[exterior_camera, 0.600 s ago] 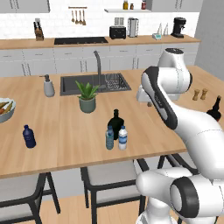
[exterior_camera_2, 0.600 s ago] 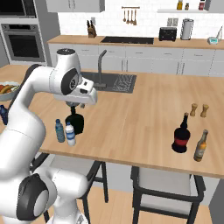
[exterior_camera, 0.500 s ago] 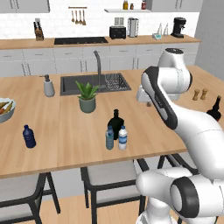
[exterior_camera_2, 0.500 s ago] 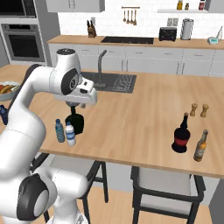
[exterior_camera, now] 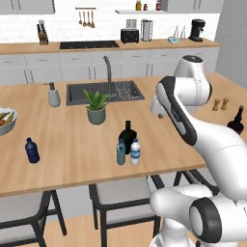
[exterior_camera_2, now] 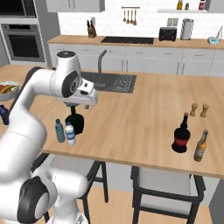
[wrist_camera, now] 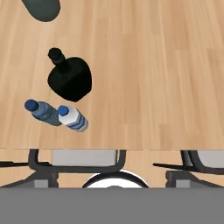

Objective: Move the plastic bottles in the middle to the plastics group, and the glass bottles in the middle to the glass group.

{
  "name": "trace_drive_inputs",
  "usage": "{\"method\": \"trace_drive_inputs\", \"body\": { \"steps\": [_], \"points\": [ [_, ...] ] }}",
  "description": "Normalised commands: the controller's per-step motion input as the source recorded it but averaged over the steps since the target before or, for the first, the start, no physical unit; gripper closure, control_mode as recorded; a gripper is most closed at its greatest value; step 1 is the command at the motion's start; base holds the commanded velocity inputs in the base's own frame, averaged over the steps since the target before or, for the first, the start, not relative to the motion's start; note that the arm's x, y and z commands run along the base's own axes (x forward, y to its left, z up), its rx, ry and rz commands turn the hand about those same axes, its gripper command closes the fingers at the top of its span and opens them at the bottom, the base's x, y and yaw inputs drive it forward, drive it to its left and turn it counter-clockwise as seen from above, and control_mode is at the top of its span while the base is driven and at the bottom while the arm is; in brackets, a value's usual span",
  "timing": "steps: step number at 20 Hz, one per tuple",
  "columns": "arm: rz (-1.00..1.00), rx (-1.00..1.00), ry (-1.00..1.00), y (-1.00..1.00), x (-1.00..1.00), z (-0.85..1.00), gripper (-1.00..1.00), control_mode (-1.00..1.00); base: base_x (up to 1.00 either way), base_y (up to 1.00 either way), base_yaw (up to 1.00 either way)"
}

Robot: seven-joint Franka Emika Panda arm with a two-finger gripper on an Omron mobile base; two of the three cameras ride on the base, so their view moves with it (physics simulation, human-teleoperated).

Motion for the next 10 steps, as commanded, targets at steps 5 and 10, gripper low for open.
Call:
{"method": "trace_drive_inputs", "body": {
  "steps": [5,10],
  "points": [
    [0.06,0.02,-0.14,-0.07,0.16,-0.52,-1.00,-1.00,0.00,0.00,0.00],
    [0.15,0.01,-0.09,0.24,0.35,-0.56,-1.00,-1.00,0.00,0.00,0.00]
  ]
}}
